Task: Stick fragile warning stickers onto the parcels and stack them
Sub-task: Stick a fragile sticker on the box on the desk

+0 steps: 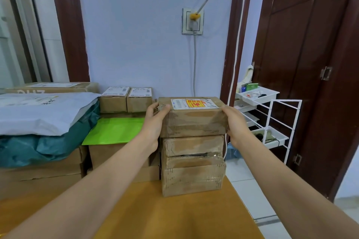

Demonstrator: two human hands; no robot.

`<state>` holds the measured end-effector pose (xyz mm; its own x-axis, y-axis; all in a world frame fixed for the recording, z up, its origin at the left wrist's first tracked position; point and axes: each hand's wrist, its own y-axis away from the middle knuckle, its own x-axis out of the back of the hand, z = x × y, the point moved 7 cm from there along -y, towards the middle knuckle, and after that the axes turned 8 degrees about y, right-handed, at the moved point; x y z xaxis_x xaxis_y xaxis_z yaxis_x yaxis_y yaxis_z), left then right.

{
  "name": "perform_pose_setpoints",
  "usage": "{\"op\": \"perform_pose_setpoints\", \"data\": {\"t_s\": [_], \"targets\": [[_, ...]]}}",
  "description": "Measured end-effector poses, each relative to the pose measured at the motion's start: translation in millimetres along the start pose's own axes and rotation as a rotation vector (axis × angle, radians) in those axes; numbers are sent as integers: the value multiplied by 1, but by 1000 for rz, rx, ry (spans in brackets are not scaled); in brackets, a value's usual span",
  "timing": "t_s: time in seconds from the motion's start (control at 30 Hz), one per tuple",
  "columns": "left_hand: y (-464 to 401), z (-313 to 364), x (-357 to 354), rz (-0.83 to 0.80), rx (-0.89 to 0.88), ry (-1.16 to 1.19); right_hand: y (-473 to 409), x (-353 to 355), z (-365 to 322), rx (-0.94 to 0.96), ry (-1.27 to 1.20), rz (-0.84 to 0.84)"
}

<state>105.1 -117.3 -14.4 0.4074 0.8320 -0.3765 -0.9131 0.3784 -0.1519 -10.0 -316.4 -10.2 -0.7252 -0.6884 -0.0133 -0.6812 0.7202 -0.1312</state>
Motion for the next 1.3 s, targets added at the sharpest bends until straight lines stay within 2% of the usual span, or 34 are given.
{"op": "perform_pose_setpoints", "data": {"t_s": [0.17, 0.3, 0.4, 0.7, 0.83, 0.97, 1.3], "targets": [[5, -5, 1, -23, -17, -39, 8, 3, 4, 80, 110, -9], [8, -13, 7, -34, 5, -44, 14, 1, 18, 46, 61, -48], [22, -22, 12, -41, -9, -29, 19, 3, 39, 28, 29, -10], [69, -103, 40, -10, 43, -225, 66, 14, 108, -25, 144, 45], [73, -128, 40, -52, 143, -248, 64, 14, 147, -103, 208, -33], [72, -134, 39, -93, 161, -289, 50, 13, 178, -111, 239, -105], [70, -135, 34, -187, 194, -295, 58, 9, 148, -92, 216, -134]]}}
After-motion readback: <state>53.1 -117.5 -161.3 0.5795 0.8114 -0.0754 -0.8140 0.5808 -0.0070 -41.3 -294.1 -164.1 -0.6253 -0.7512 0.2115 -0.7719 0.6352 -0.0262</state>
